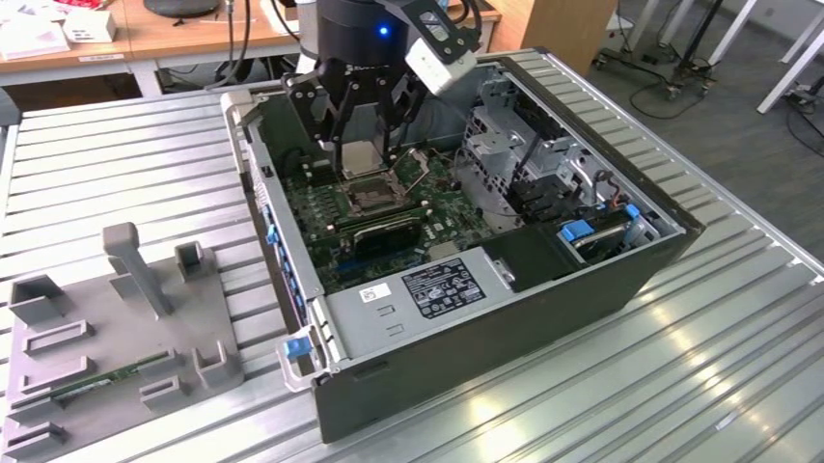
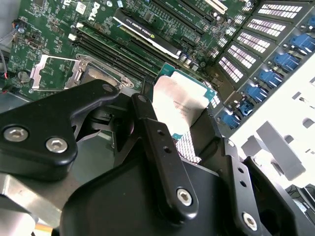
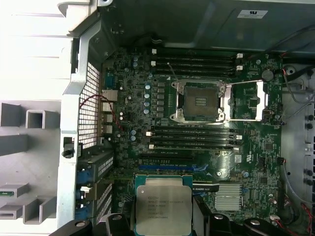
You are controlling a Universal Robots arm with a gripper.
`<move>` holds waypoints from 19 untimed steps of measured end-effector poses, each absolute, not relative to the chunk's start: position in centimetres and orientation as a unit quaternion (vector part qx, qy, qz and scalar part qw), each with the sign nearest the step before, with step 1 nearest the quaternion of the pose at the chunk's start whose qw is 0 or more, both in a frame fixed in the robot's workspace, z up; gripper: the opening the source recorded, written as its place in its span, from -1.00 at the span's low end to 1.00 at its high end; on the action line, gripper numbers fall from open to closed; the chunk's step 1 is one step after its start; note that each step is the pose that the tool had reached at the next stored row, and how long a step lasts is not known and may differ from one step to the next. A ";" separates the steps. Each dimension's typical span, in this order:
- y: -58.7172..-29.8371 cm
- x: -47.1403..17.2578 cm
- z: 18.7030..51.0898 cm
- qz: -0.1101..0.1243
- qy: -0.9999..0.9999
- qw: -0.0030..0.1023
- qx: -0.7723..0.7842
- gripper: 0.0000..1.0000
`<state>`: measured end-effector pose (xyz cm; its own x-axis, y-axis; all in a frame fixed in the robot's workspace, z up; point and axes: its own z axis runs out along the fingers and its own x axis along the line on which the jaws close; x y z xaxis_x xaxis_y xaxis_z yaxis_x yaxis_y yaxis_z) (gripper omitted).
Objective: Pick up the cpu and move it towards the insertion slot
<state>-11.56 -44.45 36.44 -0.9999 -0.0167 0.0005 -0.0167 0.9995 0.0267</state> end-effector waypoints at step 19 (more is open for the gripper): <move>-44.4 -9.6 36.4 -0.013 -1.000 0.000 0.008 0.09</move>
